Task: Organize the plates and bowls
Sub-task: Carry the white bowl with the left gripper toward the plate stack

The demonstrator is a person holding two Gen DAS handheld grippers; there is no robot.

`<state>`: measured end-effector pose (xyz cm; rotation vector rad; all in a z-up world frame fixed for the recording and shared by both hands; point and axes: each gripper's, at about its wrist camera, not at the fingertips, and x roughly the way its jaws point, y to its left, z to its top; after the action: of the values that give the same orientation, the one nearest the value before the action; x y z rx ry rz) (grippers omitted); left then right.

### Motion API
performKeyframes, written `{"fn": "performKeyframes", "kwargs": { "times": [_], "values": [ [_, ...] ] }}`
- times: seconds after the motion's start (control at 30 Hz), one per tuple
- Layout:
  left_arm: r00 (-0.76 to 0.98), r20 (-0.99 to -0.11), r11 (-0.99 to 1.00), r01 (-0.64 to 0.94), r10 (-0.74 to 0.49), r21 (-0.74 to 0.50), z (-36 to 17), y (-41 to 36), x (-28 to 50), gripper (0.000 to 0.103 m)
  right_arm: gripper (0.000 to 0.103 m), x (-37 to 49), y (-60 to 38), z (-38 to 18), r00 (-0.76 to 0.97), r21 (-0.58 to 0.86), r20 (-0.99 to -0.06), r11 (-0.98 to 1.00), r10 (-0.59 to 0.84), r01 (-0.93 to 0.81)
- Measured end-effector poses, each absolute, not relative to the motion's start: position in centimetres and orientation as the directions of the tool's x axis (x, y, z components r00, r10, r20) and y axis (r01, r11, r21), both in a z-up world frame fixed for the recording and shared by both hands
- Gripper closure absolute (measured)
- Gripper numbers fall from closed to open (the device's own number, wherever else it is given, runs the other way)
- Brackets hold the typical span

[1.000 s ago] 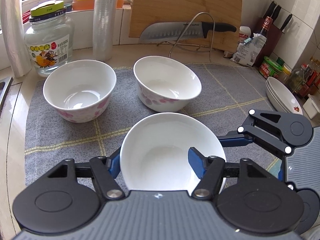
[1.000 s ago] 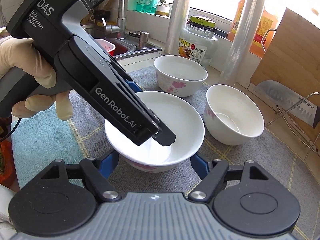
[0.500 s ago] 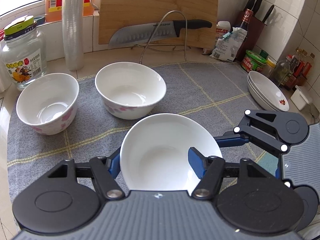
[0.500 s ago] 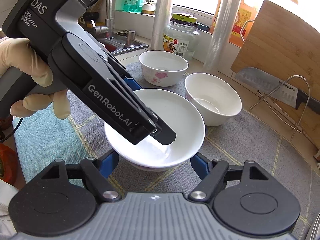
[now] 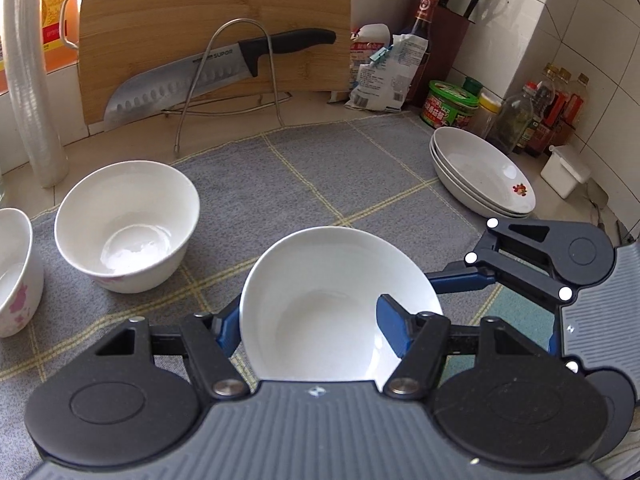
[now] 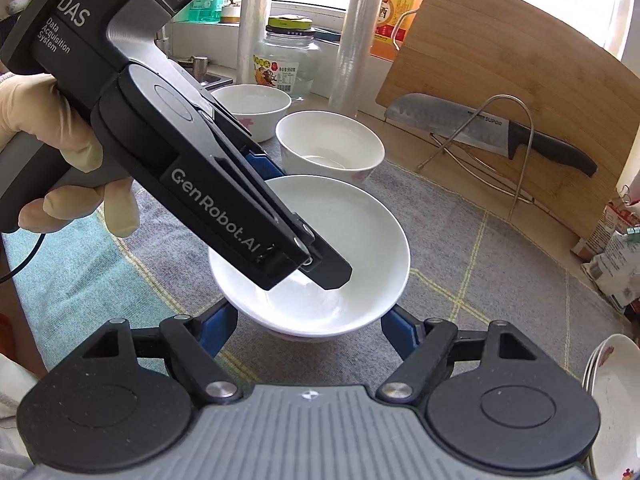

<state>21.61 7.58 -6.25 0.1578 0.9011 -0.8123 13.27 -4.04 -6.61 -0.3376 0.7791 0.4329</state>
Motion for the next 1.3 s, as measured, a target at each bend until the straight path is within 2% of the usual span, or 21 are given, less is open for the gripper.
{"fn": "performKeyframes", "kwargs": {
  "times": [0.47, 1.3],
  "values": [
    [0.288, -0.756, 0.624, 0.756, -0.588, -0.197, -6.6, 2.2, 22.2, 0.036, 0.021, 13.0, -8.7, -6.9, 0.643, -0.129, -0.744, 0.906, 0.181, -0.404],
    [0.274, -0.772, 0.631, 0.748, -0.573, -0.204, -7.5, 1.1, 23.2, 0.036, 0.021, 14.5, -10.3, -8.0, 0.612, -0.088, -0.768, 0.915, 0.190, -0.394]
  ]
}}
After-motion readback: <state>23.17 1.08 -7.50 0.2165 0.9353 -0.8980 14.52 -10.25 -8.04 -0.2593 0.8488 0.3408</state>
